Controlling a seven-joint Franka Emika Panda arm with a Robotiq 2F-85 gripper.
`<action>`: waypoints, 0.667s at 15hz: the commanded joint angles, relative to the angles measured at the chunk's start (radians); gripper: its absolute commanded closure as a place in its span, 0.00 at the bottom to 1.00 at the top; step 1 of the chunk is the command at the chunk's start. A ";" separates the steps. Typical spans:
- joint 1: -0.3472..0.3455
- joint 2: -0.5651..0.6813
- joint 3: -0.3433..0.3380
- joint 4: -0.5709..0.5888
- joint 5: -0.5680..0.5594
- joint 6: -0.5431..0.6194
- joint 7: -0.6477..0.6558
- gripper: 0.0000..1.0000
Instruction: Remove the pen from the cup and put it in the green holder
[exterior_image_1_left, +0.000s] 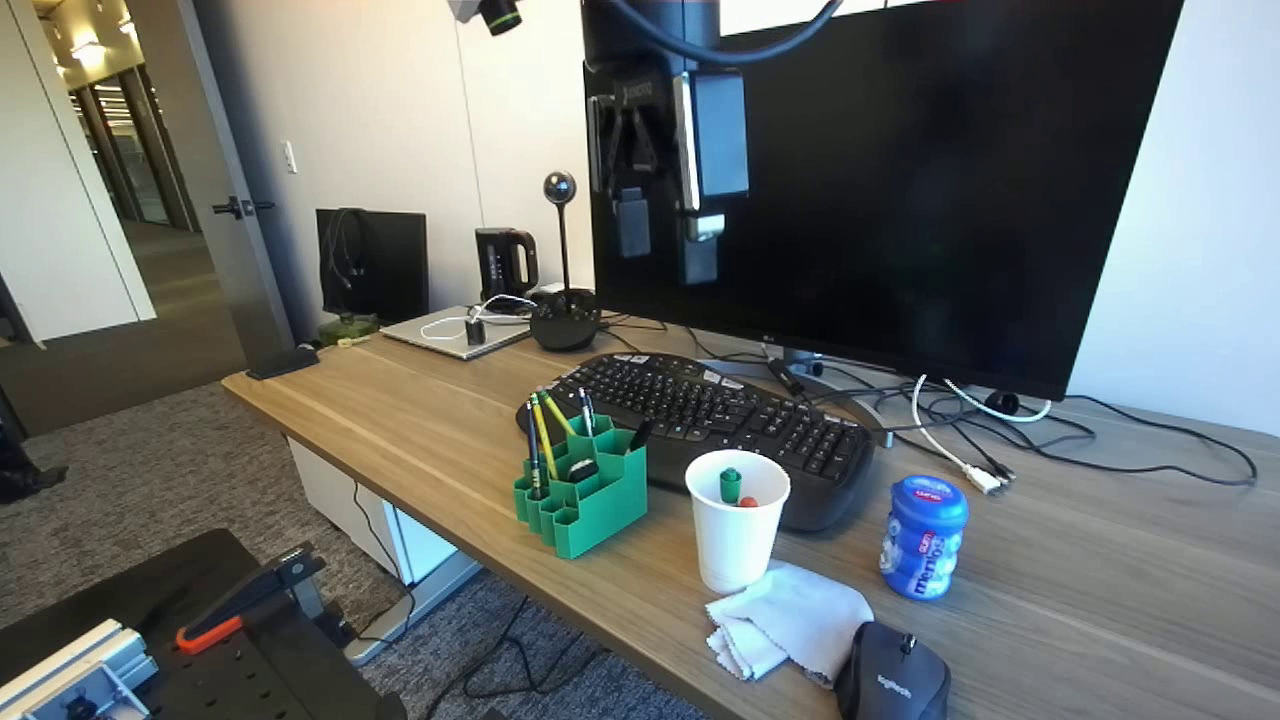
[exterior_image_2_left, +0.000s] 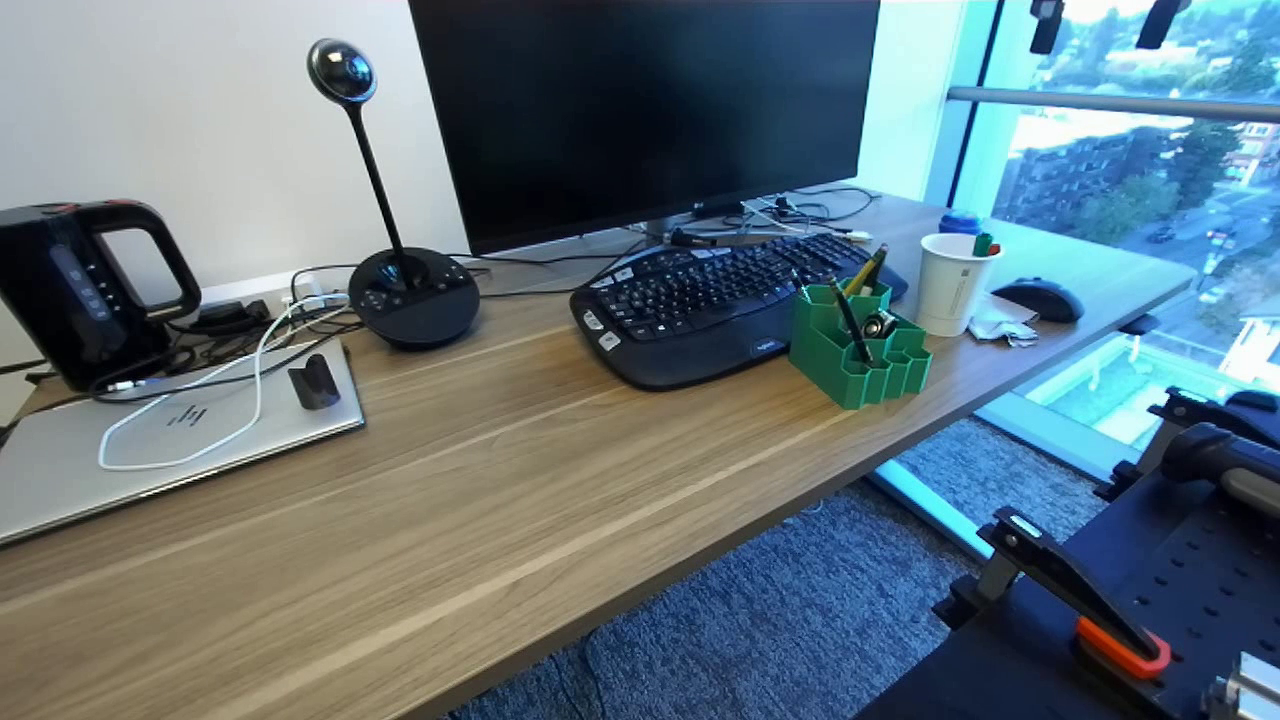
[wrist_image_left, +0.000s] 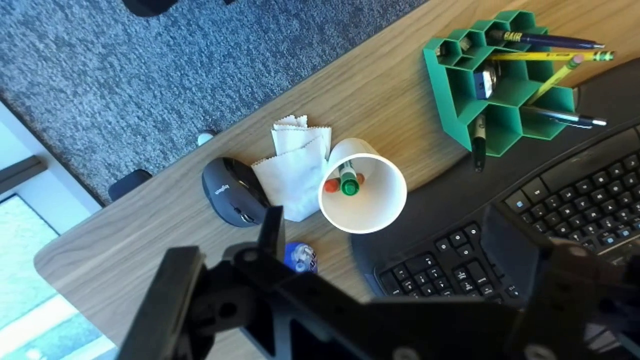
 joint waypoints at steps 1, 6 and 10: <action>-0.008 -0.021 -0.017 -0.038 -0.019 0.054 -0.057 0.00; -0.006 -0.002 -0.020 -0.024 -0.008 0.021 -0.056 0.00; -0.006 -0.004 -0.020 -0.024 -0.008 0.021 -0.058 0.00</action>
